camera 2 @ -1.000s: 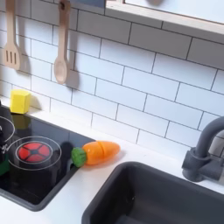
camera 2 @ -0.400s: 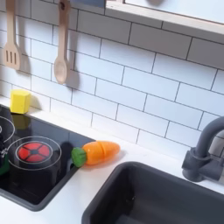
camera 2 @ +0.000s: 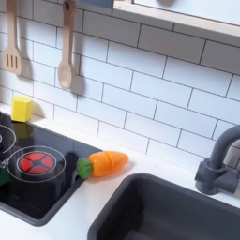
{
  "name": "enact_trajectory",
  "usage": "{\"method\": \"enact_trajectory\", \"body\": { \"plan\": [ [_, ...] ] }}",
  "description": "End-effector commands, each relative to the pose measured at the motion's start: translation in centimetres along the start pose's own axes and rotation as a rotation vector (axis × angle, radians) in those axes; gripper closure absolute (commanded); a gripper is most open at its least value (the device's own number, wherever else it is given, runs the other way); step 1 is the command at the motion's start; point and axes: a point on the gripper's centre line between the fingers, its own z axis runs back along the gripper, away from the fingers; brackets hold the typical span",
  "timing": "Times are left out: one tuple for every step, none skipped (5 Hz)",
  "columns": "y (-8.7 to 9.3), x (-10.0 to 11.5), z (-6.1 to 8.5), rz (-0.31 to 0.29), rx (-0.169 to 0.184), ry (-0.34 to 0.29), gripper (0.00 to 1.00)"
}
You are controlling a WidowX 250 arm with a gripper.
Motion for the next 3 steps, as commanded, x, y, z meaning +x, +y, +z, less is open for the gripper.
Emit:
{"method": "enact_trajectory", "body": {
  "plan": [
    [0.13, 0.19, 0.01, 0.008, 0.005, -0.006, 1.0],
    [0.01, 0.34, 0.6, 0.008, -0.009, -0.018, 1.0],
    [-0.27, 0.27, 0.71, 0.011, -0.019, -0.002, 1.0]
  ]
}}
